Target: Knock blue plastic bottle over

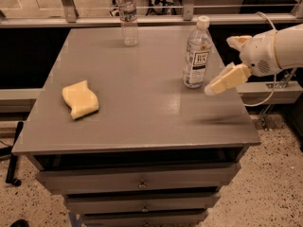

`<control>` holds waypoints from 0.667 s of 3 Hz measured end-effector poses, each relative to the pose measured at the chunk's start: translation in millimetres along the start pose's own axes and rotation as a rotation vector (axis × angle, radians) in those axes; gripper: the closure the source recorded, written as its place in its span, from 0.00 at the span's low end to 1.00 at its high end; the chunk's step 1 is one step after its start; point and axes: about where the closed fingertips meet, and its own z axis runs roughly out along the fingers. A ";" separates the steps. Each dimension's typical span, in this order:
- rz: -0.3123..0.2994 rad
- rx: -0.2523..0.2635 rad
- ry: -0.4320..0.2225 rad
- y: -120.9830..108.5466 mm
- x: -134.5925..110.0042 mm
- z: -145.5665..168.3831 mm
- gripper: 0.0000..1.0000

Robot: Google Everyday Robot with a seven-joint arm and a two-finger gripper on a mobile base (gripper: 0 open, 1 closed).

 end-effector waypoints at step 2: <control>0.101 -0.150 -0.302 -11.9 -32.5 55.8 0.00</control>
Offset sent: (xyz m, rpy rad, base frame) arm 0.0648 0.0680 -0.0022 0.5117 0.0017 0.2124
